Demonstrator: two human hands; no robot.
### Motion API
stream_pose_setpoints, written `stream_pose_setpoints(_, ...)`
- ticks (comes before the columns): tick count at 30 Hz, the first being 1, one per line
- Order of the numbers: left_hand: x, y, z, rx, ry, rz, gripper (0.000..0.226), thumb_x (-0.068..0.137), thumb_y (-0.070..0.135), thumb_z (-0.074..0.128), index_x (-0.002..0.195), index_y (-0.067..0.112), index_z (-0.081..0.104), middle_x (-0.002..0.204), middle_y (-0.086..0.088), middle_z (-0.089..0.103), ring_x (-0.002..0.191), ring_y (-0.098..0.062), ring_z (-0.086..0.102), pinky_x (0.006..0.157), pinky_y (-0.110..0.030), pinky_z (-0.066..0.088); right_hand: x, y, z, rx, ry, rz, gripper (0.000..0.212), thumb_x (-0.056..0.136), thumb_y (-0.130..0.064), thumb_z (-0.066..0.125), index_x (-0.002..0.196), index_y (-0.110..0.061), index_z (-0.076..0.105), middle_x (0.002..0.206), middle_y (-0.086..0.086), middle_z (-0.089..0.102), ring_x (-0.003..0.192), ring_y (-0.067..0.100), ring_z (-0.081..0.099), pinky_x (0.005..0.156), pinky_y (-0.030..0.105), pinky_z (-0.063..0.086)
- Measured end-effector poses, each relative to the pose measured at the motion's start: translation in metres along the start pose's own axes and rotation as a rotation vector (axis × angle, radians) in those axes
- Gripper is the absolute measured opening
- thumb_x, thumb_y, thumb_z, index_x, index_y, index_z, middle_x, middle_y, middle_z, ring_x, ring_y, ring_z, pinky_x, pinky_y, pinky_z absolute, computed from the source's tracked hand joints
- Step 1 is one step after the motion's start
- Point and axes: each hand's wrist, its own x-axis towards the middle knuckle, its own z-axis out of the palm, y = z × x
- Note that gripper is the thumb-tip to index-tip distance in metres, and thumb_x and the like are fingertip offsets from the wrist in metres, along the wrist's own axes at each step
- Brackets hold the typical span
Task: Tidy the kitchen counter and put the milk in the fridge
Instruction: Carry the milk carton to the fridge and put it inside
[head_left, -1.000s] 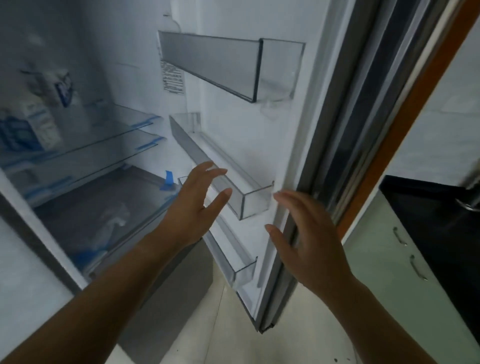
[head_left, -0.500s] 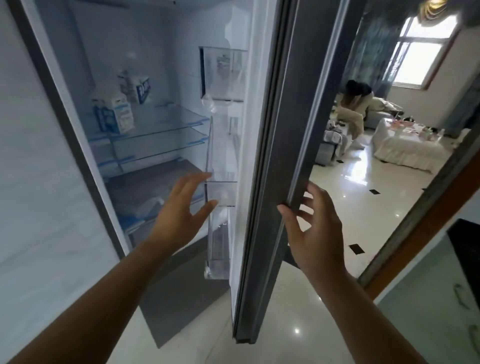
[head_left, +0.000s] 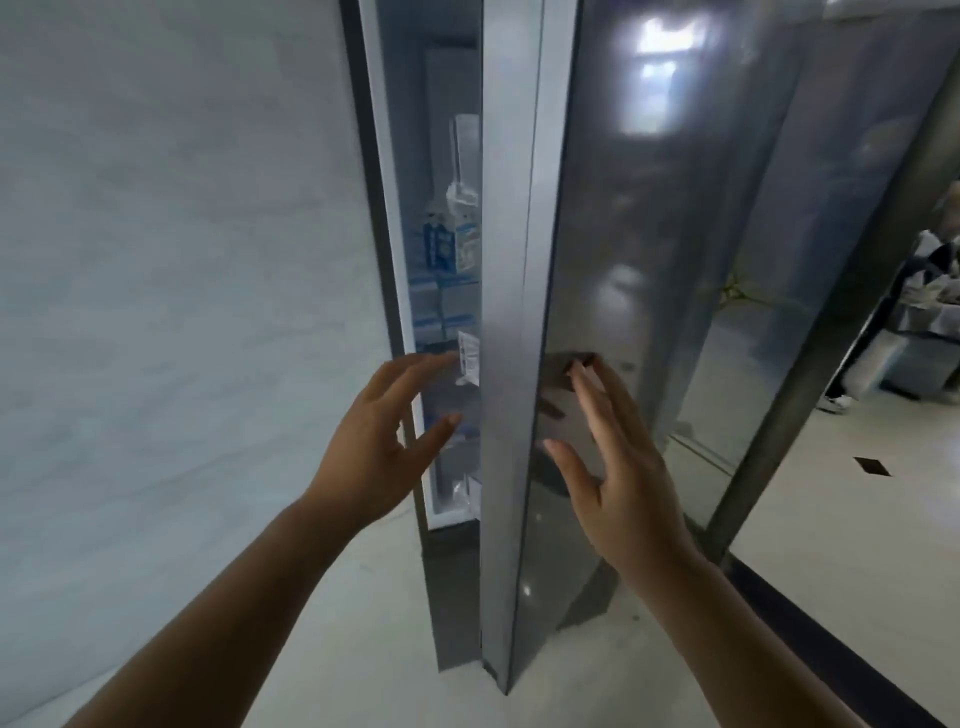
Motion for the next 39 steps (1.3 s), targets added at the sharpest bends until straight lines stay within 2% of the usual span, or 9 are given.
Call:
stream_pose_setpoints(4,0.03,-0.01,-0.013,-0.079,0.064,-0.041,0.05,0.081,0.05,0.047,0.128,0.05,0.029,0.132,0.023,0.035,0.118,0.001,0.038,0.086,-0.009,0.036,0.043,0.009,0.036,-0.008,-0.063,0.013,0.066,0.089,-0.052,0.04,0.145,-0.03,0.012,0.157,0.008,0.013,0.143,0.019,0.015,0.107,0.019,0.02)
stream_pose_setpoints(8,0.068,-0.024,-0.02,-0.165,0.107,-0.031,0.06,0.077,0.061,0.045,0.131,0.054,0.019,0.133,0.027,0.03,0.121,0.003,0.038,0.093,-0.015,0.037,0.083,0.023,0.069,-0.084,-0.023,-0.01,0.071,0.087,-0.051,0.045,0.147,-0.025,0.016,0.157,0.006,0.003,0.144,0.024,0.01,0.107,0.026,0.019)
stream_pose_setpoints(12,0.097,-0.048,-0.017,-0.148,0.108,-0.018,0.069,0.077,0.052,0.049,0.134,0.052,0.009,0.133,0.026,0.029,0.116,0.005,0.041,0.089,-0.007,0.038,0.12,0.035,0.089,-0.16,0.045,-0.023,0.077,0.083,-0.056,0.049,0.146,-0.023,0.019,0.155,0.008,0.008,0.142,0.033,0.014,0.106,0.035,0.021)
stream_pose_setpoints(17,0.121,-0.08,-0.012,-0.196,0.157,-0.095,0.062,0.08,0.049,0.043,0.136,0.048,0.016,0.141,0.019,0.033,0.116,0.0,0.044,0.096,-0.027,0.045,0.145,0.05,0.116,-0.214,0.022,-0.054,0.075,0.084,-0.054,0.051,0.146,-0.026,0.02,0.156,0.005,0.005,0.143,0.031,0.009,0.107,0.04,0.023)
stream_pose_setpoints(22,0.153,-0.109,-0.005,-0.18,0.204,-0.202,0.058,0.083,0.036,0.046,0.132,0.048,0.018,0.143,0.012,0.037,0.111,0.0,0.045,0.092,-0.024,0.045,0.176,0.068,0.147,-0.298,0.001,-0.073,0.072,0.084,-0.05,0.058,0.145,-0.026,0.027,0.156,0.006,0.01,0.143,0.028,0.007,0.109,0.039,0.02)
stream_pose_setpoints(28,0.159,-0.12,0.007,-0.131,0.267,-0.221,0.059,0.081,0.039,0.045,0.131,0.054,0.017,0.137,0.025,0.032,0.109,0.013,0.045,0.088,-0.012,0.044,0.185,0.091,0.166,-0.297,0.063,-0.174,0.07,0.086,-0.051,0.056,0.145,-0.027,0.026,0.154,0.008,0.012,0.142,0.032,0.01,0.112,0.045,0.02)
stream_pose_setpoints(32,0.157,-0.116,0.013,-0.102,0.334,-0.259,0.055,0.083,0.037,0.045,0.129,0.054,0.02,0.137,0.021,0.039,0.11,0.01,0.048,0.087,-0.01,0.046,0.185,0.095,0.168,-0.232,0.077,-0.231,0.069,0.087,-0.046,0.058,0.145,-0.028,0.026,0.153,0.009,0.012,0.142,0.034,0.009,0.114,0.044,0.016)
stream_pose_setpoints(36,0.147,-0.111,0.025,-0.071,0.432,-0.335,0.047,0.092,0.03,0.045,0.137,0.037,0.033,0.133,0.008,0.052,0.111,-0.004,0.055,0.091,-0.016,0.048,0.185,0.096,0.166,-0.111,0.064,-0.275,0.062,0.088,-0.043,0.058,0.142,-0.024,0.034,0.152,0.009,0.014,0.141,0.035,0.007,0.116,0.04,0.007)
stream_pose_setpoints(39,0.125,-0.105,0.038,-0.006,0.461,-0.426,0.045,0.091,0.038,0.044,0.136,0.034,0.038,0.131,0.007,0.053,0.114,-0.008,0.055,0.095,-0.028,0.048,0.174,0.099,0.165,0.012,0.014,-0.338,0.059,0.088,-0.043,0.057,0.139,-0.019,0.04,0.151,0.013,0.025,0.141,0.034,0.014,0.117,0.04,0.011)
